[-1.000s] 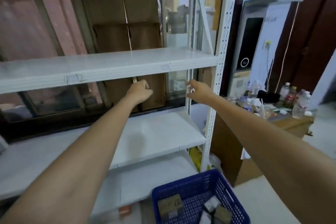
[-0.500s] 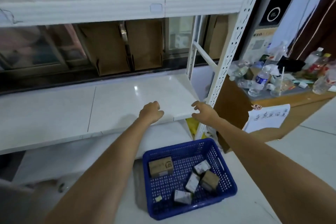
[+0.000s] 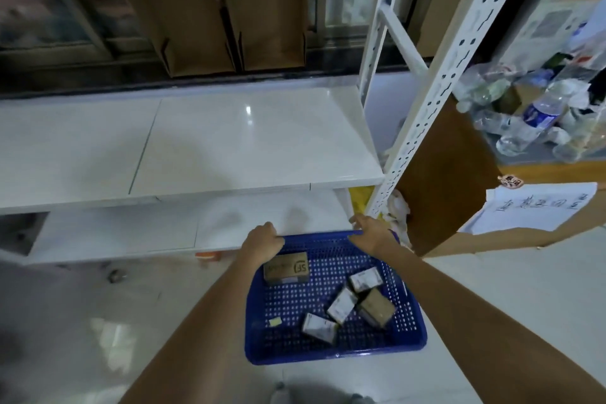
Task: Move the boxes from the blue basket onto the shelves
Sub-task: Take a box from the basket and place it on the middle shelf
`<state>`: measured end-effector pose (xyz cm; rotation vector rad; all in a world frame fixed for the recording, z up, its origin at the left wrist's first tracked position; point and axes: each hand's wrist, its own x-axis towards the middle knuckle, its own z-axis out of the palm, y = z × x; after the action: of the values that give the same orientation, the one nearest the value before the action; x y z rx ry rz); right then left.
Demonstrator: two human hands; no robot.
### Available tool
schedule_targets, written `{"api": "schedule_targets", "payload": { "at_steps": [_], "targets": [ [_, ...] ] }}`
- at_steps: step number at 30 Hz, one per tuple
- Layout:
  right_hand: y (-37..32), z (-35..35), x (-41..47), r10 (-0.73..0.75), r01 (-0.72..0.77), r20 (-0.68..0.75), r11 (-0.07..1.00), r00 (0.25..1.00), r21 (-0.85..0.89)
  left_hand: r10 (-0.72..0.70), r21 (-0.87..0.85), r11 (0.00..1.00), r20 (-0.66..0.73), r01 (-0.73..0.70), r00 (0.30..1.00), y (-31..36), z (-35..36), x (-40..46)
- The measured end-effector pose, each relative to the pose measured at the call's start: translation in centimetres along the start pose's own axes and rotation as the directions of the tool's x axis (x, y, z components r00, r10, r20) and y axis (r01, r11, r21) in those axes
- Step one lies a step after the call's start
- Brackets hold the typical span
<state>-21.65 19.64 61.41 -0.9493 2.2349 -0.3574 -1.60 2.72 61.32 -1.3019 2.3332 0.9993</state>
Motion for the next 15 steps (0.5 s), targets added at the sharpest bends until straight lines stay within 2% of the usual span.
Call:
{"api": "schedule_targets", "payload": {
  "at_steps": [5,9,13,15],
  "targets": [
    [6.4,8.0,6.7,0.019,-0.021,0.049,0.999,0.999,0.037,-0.097,-0.069,0.993,0.024,0.099,0.995,-5.3,9.3,6.3],
    [12.0,17.8,13.8,0.017,-0.021,0.068,0.998,0.998,0.062,-0.183,-0.115,0.977,-0.003,0.182,0.983,-10.9,18.2,13.7],
    [16.5,28.5,21.0,-0.035,0.033,0.104,0.999,0.994,0.025,-0.175,-0.206,0.964,-0.017,0.168,0.984,-17.1,26.5,21.9],
    [17.9,33.1,24.5,-0.063,0.060,0.096,0.998,0.993,0.029,-0.175,-0.266,0.953,-0.094,0.145,0.980,-20.0,30.2,25.8]
  ]
}}
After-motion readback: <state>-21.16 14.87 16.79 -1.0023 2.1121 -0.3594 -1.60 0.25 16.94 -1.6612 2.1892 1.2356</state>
